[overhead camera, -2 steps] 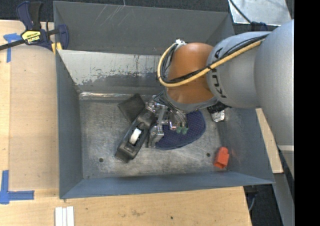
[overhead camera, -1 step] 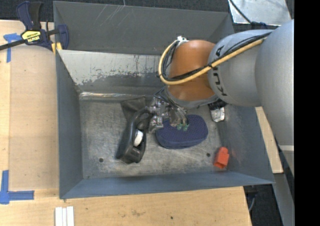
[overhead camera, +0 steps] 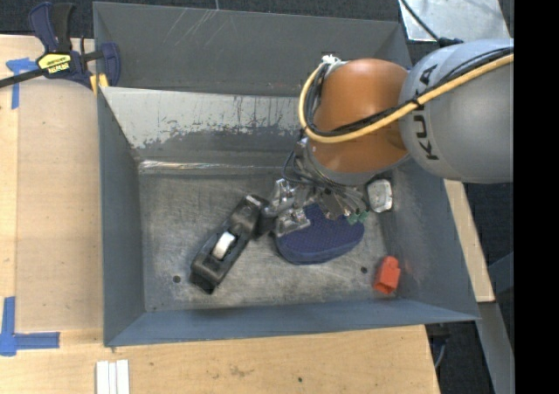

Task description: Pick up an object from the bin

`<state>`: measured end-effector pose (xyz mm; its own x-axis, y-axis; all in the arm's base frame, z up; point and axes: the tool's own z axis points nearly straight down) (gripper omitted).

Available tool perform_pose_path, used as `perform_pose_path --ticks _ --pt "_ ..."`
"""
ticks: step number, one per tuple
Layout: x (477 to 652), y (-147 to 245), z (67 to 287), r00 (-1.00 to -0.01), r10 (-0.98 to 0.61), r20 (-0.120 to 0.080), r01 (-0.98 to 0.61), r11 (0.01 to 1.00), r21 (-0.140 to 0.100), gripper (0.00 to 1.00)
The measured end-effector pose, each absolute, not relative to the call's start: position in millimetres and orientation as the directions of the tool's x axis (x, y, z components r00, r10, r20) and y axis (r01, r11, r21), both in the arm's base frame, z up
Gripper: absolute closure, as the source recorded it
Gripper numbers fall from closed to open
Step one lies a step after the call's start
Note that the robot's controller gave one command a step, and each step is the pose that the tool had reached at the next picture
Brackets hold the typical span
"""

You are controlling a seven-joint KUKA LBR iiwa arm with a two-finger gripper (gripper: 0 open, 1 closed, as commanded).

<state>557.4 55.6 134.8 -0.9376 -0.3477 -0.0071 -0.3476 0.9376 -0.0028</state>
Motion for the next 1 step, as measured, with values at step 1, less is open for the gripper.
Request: perform_pose_path --ticks 1 --pt "546.1 79.7 229.1 -0.860 -0.511 -0.011 -0.511 0.860 -0.003 1.00"
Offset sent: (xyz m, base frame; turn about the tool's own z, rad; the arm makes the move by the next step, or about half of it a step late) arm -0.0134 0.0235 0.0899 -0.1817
